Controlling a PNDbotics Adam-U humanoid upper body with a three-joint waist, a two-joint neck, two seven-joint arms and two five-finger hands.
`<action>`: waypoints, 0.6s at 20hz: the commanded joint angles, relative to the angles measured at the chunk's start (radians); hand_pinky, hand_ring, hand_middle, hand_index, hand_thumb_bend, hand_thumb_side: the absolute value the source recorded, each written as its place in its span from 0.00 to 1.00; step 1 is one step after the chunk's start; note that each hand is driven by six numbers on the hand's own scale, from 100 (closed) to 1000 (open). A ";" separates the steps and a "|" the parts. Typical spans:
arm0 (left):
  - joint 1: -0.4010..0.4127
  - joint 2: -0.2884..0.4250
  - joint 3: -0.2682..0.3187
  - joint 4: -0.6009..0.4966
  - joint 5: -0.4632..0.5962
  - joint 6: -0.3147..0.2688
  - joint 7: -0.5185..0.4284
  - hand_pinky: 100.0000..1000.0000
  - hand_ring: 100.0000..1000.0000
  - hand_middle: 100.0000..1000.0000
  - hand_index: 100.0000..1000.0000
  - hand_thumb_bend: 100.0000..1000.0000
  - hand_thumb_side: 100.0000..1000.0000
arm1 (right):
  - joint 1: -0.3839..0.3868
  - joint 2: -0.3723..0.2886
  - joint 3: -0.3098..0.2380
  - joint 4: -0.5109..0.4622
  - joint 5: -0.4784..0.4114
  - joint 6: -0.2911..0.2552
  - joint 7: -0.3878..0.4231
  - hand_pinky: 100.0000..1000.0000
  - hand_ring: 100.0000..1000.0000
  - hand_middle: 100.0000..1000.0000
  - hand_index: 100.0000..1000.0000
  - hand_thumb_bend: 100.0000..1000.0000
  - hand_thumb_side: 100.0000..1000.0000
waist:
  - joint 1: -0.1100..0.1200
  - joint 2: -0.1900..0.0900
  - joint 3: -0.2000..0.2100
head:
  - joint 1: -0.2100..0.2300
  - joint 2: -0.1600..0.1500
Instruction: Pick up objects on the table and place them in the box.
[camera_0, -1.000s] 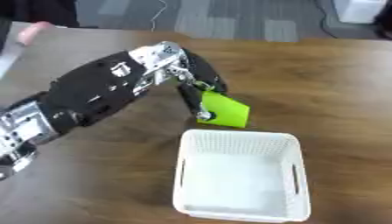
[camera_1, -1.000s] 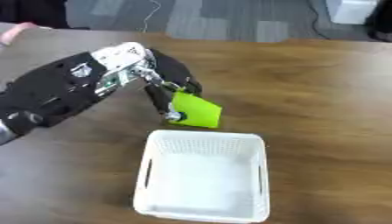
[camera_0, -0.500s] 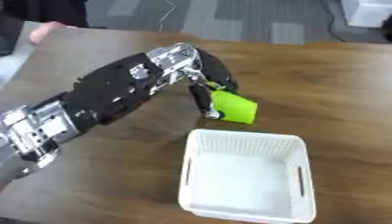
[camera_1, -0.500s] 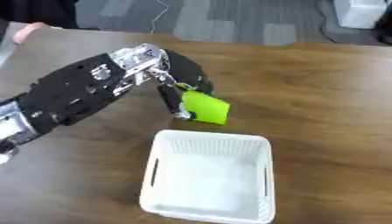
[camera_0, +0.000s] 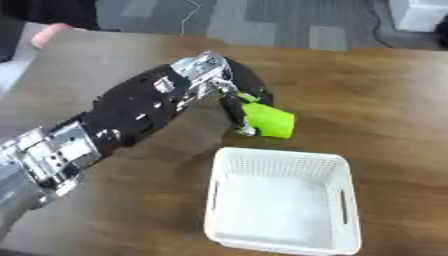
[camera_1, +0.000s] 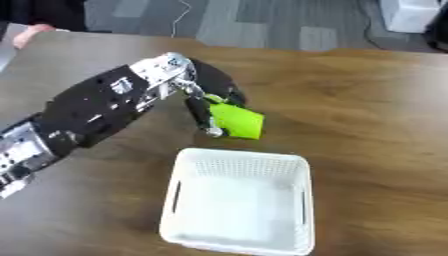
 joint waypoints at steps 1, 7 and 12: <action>0.061 -0.021 -0.025 0.067 -0.401 -0.243 -0.253 1.00 1.00 1.00 1.00 1.00 1.00 | -0.025 -0.002 -0.006 -0.013 -0.005 0.001 0.004 0.16 0.36 0.53 0.52 0.00 1.00 | -0.005 0.010 -0.006 | 0.005 0.000; 0.070 -0.025 -0.014 0.081 -0.572 -0.236 -0.161 1.00 1.00 1.00 1.00 1.00 1.00 | -0.028 -0.001 -0.007 -0.013 -0.006 0.002 0.005 0.16 0.36 0.53 0.52 0.00 1.00 | -0.005 0.011 -0.008 | 0.005 0.000; 0.074 -0.037 0.004 0.118 -0.700 -0.232 -0.093 1.00 1.00 1.00 1.00 1.00 1.00 | -0.032 0.000 -0.007 -0.013 -0.007 0.002 0.005 0.16 0.36 0.53 0.52 0.00 1.00 | -0.006 0.013 -0.011 | 0.014 0.000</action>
